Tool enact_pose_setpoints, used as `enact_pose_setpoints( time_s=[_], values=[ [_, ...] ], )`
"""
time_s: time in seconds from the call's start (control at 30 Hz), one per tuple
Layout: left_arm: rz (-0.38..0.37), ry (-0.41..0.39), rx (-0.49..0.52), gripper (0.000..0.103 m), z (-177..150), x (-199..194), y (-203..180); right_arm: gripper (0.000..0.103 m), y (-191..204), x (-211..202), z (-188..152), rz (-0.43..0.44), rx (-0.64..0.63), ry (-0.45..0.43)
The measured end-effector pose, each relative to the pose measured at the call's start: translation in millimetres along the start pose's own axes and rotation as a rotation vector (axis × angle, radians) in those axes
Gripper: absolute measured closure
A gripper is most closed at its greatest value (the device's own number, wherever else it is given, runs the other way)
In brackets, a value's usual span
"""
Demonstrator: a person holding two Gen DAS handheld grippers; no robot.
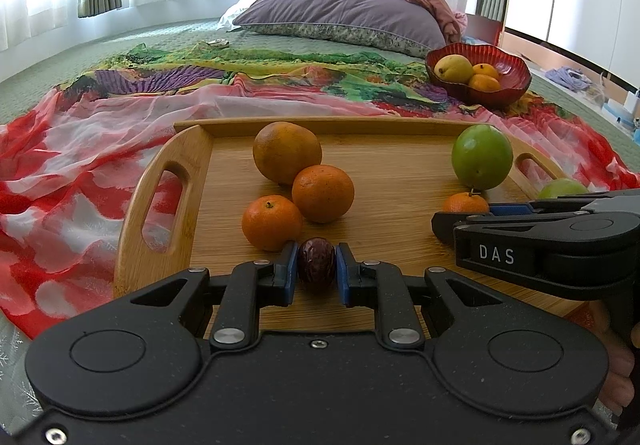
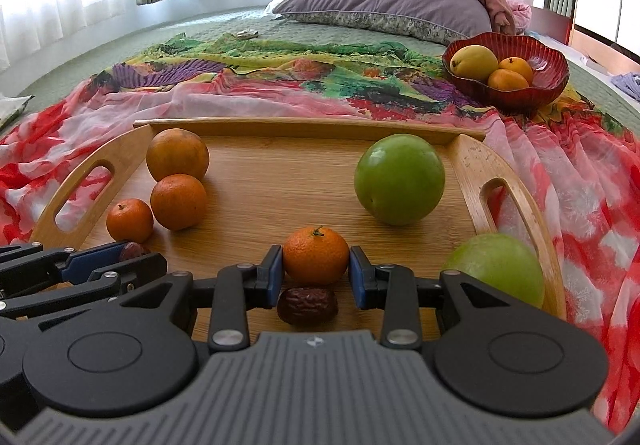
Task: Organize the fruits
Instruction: 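Carry the date over the tray with the left gripper while the right gripper carries the tangerine, then release the date onto the tray while the right gripper releases the tangerine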
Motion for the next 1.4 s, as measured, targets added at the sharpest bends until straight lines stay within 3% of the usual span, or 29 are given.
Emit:
enact_pose_setpoints(
  time_s=[0.27, 0.47, 0.67, 0.73, 0.8, 1.07, 1.4],
  values=[
    [0.002, 0.003, 0.0, 0.083, 1, 0, 0, 0.062, -2, -2, -1, -0.006, 0.001, 0.006],
    [-0.004, 0.008, -0.004, 0.062, 0, -5, 2, 0.061, -4, -9, -1, -0.003, 0.014, 0.003],
    [-0.021, -0.007, -0.002, 0.046, 3, -22, 2, 0.048, -9, -23, 0, -0.008, 0.009, -0.028],
    [-0.027, -0.017, -0.006, 0.038, 3, -30, 2, 0.046, -11, -30, 0, -0.004, 0.011, -0.048],
    [-0.038, -0.03, -0.006, 0.022, 4, -38, 2, 0.044, -13, -38, 1, -0.001, 0.008, -0.07],
    [-0.023, -0.071, 0.027, 0.005, 5, -72, -5, 0.034, -15, -76, 1, 0.013, -0.016, -0.164],
    [-0.017, -0.086, 0.015, 0.0, -2, -102, -8, 0.019, -19, -112, -7, 0.011, -0.034, -0.249]
  ],
)
Point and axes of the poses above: each gripper's, at about its wrist camera, not at the fingertips, and x roughly the way its jaws point, y to its left, z to its top, the point moved 5 cm from there along x, roughly the way its jaws point, and after that the axes turned 6 degrees about -z, right-handed, at the moved point
